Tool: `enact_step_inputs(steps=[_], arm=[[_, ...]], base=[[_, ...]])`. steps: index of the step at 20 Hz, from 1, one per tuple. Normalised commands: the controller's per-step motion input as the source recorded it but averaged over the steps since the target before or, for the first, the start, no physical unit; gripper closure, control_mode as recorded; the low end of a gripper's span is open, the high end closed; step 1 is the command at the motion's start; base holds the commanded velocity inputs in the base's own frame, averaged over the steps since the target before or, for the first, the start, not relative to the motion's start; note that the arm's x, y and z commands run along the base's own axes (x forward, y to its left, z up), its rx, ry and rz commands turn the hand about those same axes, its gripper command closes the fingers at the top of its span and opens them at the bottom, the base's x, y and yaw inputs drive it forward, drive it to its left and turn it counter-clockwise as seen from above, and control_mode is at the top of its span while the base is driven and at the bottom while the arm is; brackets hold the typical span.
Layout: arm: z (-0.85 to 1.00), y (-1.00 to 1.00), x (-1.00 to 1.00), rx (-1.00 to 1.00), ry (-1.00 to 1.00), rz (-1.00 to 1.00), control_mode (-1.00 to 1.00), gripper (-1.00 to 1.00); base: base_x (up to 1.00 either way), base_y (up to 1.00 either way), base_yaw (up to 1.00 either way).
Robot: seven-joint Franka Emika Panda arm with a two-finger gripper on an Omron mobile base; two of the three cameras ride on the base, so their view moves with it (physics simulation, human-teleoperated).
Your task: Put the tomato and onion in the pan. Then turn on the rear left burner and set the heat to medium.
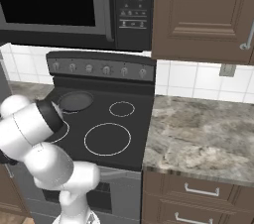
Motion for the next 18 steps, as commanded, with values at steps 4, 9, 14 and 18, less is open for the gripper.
enact_step_inputs(steps=[4, 9, 14, 18], arm=[[1.00, -0.03, 0.00, -0.11, 0.07, 0.01, -1.00, 1.00], [1.00, 0.00, 0.00, -0.14, 0.10, 0.01, -1.00, 1.00], [1.00, -0.09, 0.01, -0.16, 0.12, 0.01, -1.00, 1.00], [0.95, -0.27, 0.02, -0.22, 0.13, 0.00, -1.00, 1.00]], base=[[0.00, 0.00, 0.00], [0.00, 0.00, 0.00], [0.00, 0.00, 0.00], [0.00, 0.00, 0.00]])
